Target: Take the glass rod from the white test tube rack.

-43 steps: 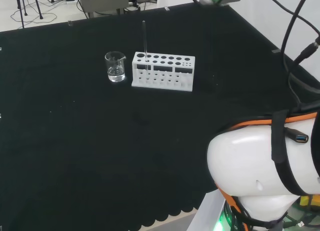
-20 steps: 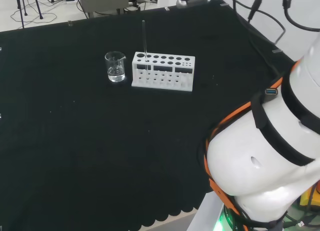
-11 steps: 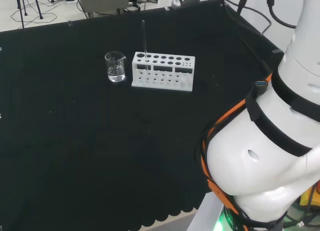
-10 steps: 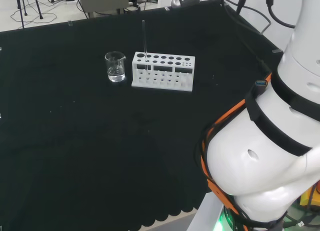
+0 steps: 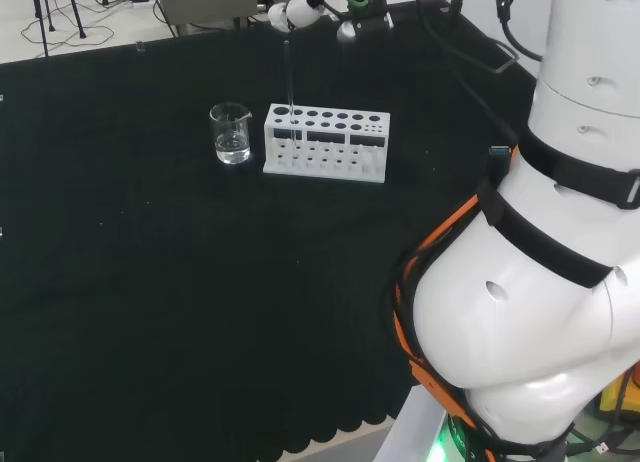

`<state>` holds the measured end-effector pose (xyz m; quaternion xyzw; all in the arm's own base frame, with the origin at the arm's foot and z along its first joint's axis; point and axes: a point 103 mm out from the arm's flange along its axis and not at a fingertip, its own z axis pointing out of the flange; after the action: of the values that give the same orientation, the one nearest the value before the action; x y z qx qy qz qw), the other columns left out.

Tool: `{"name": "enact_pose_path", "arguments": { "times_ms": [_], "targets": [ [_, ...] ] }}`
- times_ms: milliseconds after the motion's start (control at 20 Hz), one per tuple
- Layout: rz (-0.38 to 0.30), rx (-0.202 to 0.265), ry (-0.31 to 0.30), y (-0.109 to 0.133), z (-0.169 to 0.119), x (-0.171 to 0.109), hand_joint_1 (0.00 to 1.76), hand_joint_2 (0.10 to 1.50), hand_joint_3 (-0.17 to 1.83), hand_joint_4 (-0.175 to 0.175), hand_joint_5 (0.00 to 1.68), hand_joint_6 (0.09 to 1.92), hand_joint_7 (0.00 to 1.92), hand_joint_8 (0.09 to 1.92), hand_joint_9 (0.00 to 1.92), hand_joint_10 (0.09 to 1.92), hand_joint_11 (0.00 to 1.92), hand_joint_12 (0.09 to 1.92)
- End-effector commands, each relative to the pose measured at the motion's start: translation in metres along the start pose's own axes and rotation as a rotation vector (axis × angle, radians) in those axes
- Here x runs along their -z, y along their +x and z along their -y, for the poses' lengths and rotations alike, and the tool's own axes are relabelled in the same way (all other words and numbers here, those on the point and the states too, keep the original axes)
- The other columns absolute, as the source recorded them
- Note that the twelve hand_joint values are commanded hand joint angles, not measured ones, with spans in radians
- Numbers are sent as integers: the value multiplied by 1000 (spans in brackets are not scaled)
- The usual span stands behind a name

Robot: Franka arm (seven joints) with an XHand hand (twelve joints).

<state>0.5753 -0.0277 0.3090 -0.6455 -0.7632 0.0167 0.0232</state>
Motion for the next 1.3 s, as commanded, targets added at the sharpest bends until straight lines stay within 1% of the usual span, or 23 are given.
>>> {"name": "enact_pose_path", "arguments": {
  "times_ms": [50, 150, 200, 250, 350, 450, 550, 700, 750, 850, 1000, 1100, 1300],
  "targets": [
    [-11, 4, -24, -4, -16, -19, 624, 937, 433, -175, 408, 108, 693, 1013, 946, 977, 475, 1395],
    [-8, -10, -21, -3, -18, -25, 627, 938, 433, -175, 415, 115, 710, 1012, 975, 979, 479, 1393],
    [-54, -17, -25, -8, -19, -31, 628, 938, 433, -175, 417, 117, 715, 1012, 987, 981, 480, 1393],
    [-29, -26, -4, -8, -17, -35, 628, 938, 433, -175, 420, 120, 719, 1013, 1000, 986, 478, 1392],
    [-2, -28, 9, -3, -17, -40, 630, 939, 433, -175, 427, 125, 730, 1016, 1027, 1000, 470, 1391],
    [-4, -14, -3, 2, -17, -39, 632, 939, 432, -175, 432, 137, 755, 1022, 1044, 1036, 457, 1400],
    [8, -16, 1, 4, -15, -42, 634, 940, 432, -175, 437, 150, 787, 1035, 1053, 1068, 447, 1405],
    [6, -18, 8, 6, -13, -47, 637, 940, 432, -175, 450, 173, 830, 1056, 1070, 1104, 436, 1409],
    [6, -19, 11, 7, -12, -48, 640, 940, 433, -175, 447, 204, 846, 1066, 1075, 1117, 430, 1410],
    [20, -22, 20, 9, -11, -49, 645, 938, 436, -175, 415, 324, 878, 1081, 1087, 1133, 419, 1416],
    [20, -24, 28, 12, -10, -54, 652, 935, 441, -175, 379, 486, 923, 1105, 1115, 1148, 406, 1424],
    [12, -19, 33, 13, -10, -64, 655, 935, 444, -175, 375, 537, 948, 1119, 1130, 1157, 401, 1424],
    [11, -13, 53, 9, -12, -70, 672, 929, 449, -175, 391, 643, 1002, 1124, 1168, 1156, 397, 1426]
  ]
}}
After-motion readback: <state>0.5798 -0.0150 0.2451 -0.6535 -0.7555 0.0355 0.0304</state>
